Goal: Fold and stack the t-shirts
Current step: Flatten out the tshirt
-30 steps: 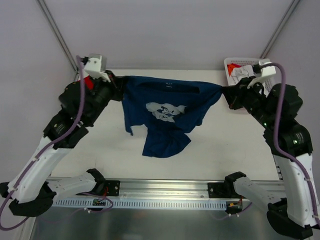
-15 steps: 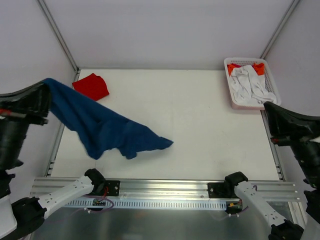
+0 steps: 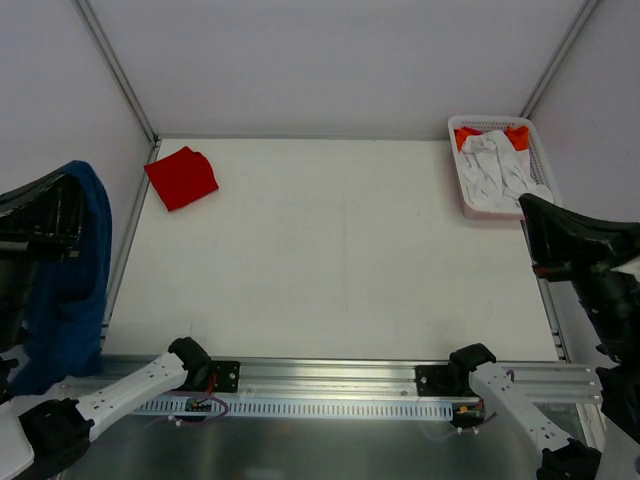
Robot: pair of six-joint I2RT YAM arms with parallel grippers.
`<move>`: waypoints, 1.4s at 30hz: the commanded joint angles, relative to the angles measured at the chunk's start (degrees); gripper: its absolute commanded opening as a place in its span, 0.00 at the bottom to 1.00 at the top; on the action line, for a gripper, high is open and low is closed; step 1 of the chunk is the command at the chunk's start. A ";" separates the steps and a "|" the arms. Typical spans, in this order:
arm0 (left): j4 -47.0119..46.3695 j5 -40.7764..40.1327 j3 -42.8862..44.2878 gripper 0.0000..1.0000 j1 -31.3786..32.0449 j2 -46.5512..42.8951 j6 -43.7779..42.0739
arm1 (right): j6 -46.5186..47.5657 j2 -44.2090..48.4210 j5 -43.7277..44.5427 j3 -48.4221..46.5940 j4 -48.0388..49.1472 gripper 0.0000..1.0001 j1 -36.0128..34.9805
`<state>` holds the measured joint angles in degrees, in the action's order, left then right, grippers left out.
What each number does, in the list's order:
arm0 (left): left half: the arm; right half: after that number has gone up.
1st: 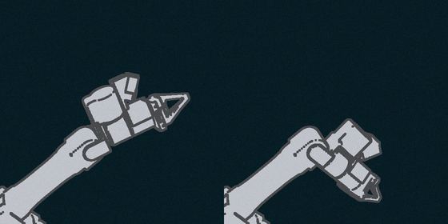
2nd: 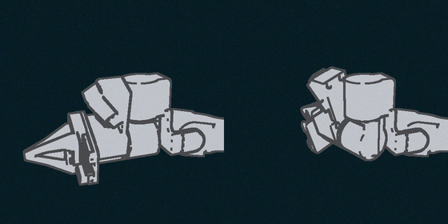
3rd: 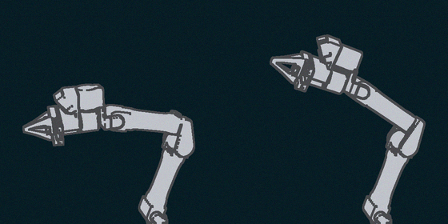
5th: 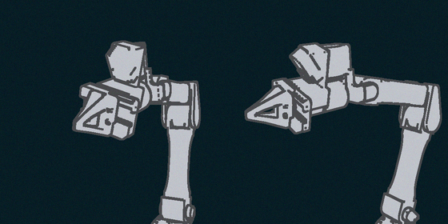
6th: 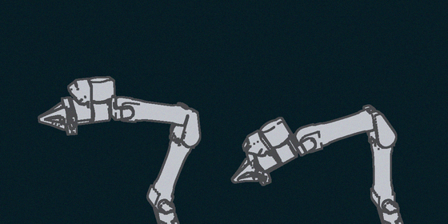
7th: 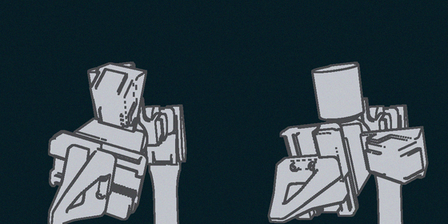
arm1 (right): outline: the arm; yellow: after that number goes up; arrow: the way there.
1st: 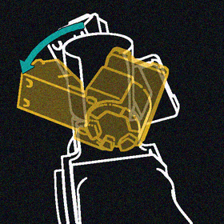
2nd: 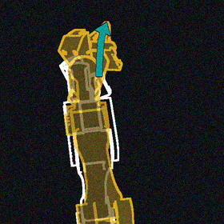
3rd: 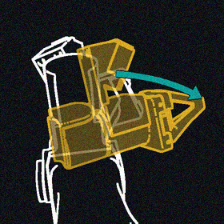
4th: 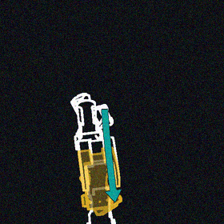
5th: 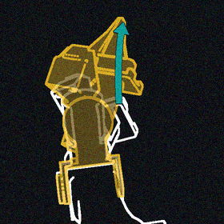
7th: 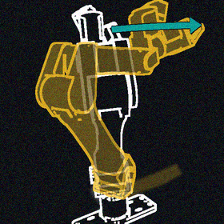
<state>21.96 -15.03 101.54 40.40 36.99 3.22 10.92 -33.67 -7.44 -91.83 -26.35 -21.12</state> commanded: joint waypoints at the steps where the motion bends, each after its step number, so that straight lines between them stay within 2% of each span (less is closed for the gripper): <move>1: -2.27 4.39 -0.64 0.00 -0.24 3.43 2.92 | -2.21 -2.36 -0.99 3.23 1.83 0.00 0.21; 10: -4.20 6.85 -10.73 0.00 -0.32 12.92 7.67 | -6.25 -0.69 -3.10 10.70 2.71 0.00 0.21; 17: -12.80 12.47 -18.99 0.00 -0.24 30.11 12.15 | -8.54 0.89 -4.07 14.22 2.79 0.00 0.21; 22: -18.87 20.11 -19.80 0.00 0.46 43.41 15.14 | -9.42 1.41 -4.86 15.45 2.35 0.00 0.21; 27: -23.18 23.82 -16.12 0.00 2.57 58.52 16.73 | -10.56 2.03 -5.47 16.59 2.62 0.00 0.21; 30: -23.45 25.57 -10.93 0.00 4.07 66.00 16.90 | -10.74 2.29 -5.83 18.08 3.23 0.00 0.21; 32: -23.45 26.88 -6.11 0.00 5.82 70.64 16.47 | -10.74 2.38 -5.83 18.79 3.41 0.00 0.21; 33: -22.49 26.89 0.00 0.00 8.87 75.20 15.77 | -10.83 2.38 -6.09 19.66 3.84 0.00 0.29; 42: -19.85 27.59 10.60 0.00 14.61 82.18 14.44 | -12.41 2.20 -6.71 21.78 5.34 0.00 0.29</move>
<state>3.75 10.46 107.79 53.45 118.58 18.70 -0.12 -31.70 -12.93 -70.65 -24.95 -21.12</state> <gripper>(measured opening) 0.018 0.008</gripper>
